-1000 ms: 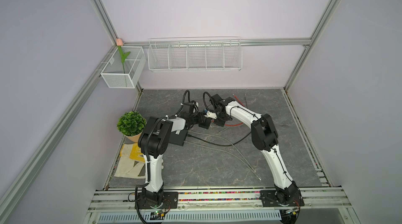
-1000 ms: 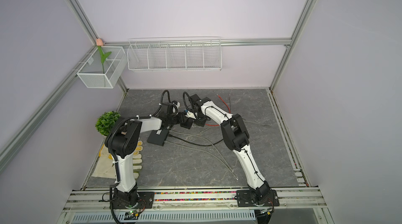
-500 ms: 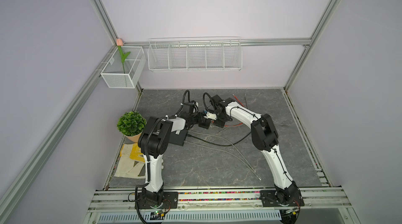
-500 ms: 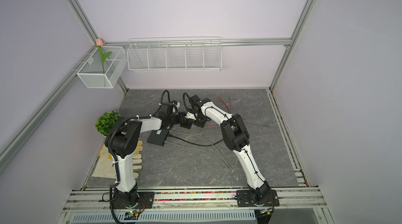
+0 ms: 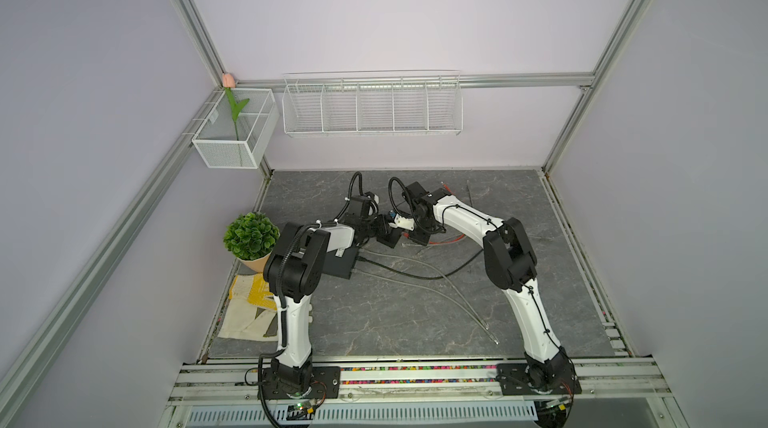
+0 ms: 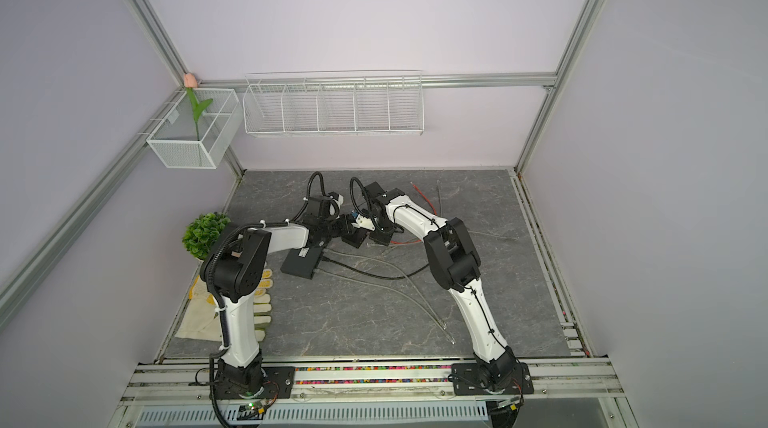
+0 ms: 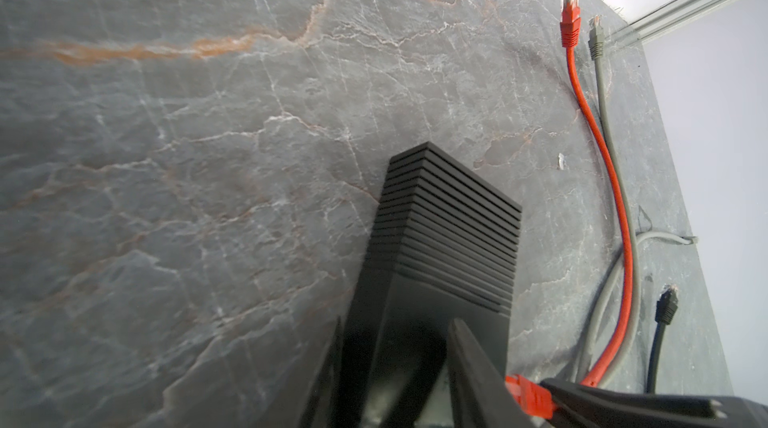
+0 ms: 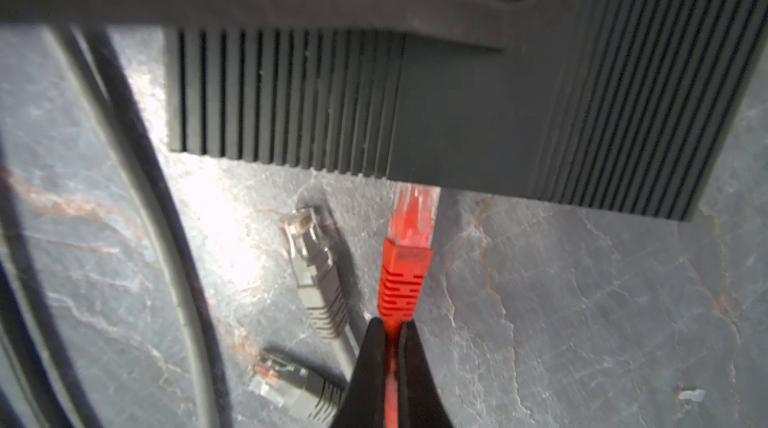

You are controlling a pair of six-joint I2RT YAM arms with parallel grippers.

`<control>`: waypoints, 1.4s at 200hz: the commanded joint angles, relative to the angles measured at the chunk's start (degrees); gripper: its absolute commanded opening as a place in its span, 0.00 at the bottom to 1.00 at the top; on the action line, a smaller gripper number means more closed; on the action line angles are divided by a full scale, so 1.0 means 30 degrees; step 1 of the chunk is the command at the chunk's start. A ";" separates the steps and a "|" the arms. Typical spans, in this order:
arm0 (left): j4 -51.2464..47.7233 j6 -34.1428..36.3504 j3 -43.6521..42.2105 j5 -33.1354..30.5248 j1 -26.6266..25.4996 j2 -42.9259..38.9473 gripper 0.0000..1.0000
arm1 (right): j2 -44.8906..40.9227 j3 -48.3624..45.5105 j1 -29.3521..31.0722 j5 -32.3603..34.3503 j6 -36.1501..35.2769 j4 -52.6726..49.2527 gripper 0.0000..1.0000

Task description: Insert the plug into the switch port

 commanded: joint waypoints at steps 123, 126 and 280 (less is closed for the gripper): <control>0.0506 -0.0124 -0.0541 0.0993 -0.1046 -0.0032 0.42 | -0.1292 -0.1906 0.1262 0.0758 0.0293 0.5449 0.07; 0.0491 -0.0105 -0.0513 0.0992 -0.1065 -0.0025 0.42 | -0.1305 -0.1961 0.1283 0.0842 0.0306 0.5548 0.07; 0.0497 -0.0131 -0.0526 0.0874 -0.1415 0.0170 0.42 | -0.2739 -0.5548 0.2421 0.1697 -0.0145 1.0359 0.07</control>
